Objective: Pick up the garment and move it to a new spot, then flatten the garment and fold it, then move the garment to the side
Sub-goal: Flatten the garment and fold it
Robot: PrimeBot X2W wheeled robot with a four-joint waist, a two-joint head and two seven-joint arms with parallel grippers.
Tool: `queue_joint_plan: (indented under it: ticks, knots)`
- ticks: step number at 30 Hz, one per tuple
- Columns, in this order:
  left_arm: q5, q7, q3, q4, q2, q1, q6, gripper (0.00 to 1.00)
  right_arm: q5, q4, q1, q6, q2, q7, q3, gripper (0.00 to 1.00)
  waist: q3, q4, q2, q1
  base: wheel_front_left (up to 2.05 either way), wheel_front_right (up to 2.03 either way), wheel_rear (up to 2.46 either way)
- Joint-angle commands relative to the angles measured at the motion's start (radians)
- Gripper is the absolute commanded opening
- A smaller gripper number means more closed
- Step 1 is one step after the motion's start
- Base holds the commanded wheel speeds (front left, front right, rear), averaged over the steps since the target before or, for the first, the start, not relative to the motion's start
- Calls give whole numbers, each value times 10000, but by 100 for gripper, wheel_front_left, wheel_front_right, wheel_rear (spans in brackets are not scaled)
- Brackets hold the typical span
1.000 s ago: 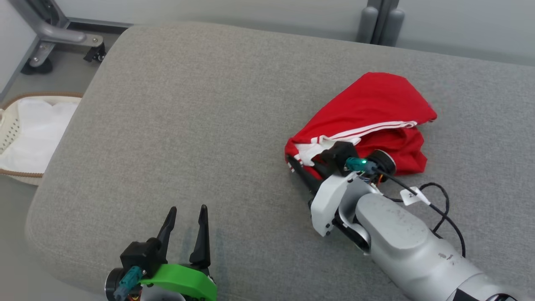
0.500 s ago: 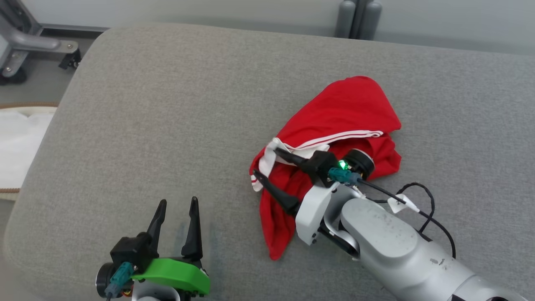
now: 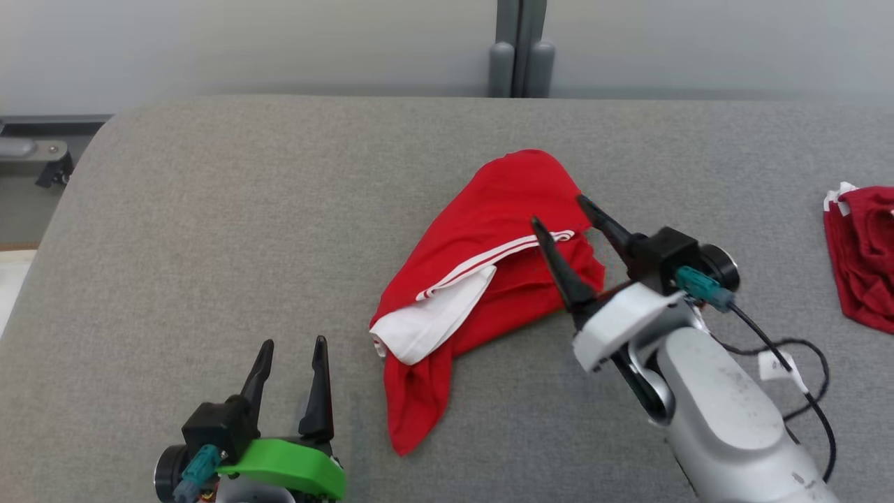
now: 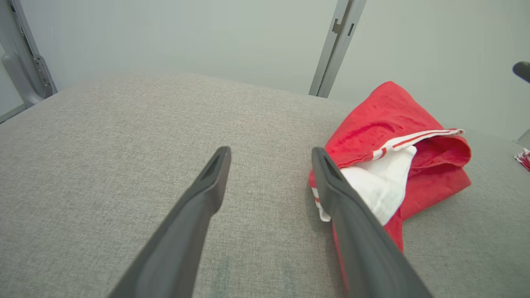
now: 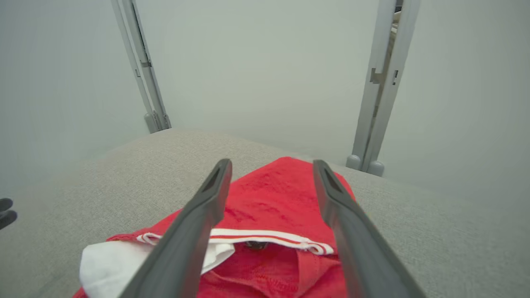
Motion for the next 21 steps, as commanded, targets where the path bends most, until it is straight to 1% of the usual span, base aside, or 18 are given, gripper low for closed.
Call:
queue_joint_plan:
  ticks: [1, 6, 10, 16, 21]
  knots:
    - [100, -6, 26, 9, 23, 110, -31, 100, -262, -279, 547, -12, -36, -44, -502, 100, -288, -275, -1, 0, 0, 0, 0]
    - [91, -4, -83, 58, 23, 288, -84, 100, -769, -1271, 2112, -12, -29, -43, -2092, 100, -521, -440, -1, 0, 0, 0, 0]
    - [51, -4, -219, 81, 23, 374, -91, 100, -805, -1961, 3263, -12, -35, -44, -2798, 100, -649, -575, -1, 0, 0, 0, 0]
    - [235, -4, -295, 192, 23, 361, -154, 100, -681, -2501, 4220, -12, -35, -44, -3131, 100, -643, -874, -1, 0, 0, 0, 0]
    - [821, -6, -618, 651, 126, -253, -333, 100, -649, -2667, 4182, -12, -35, -44, -3090, 100, -464, -1110, -1, 0, 0, 0, 0]
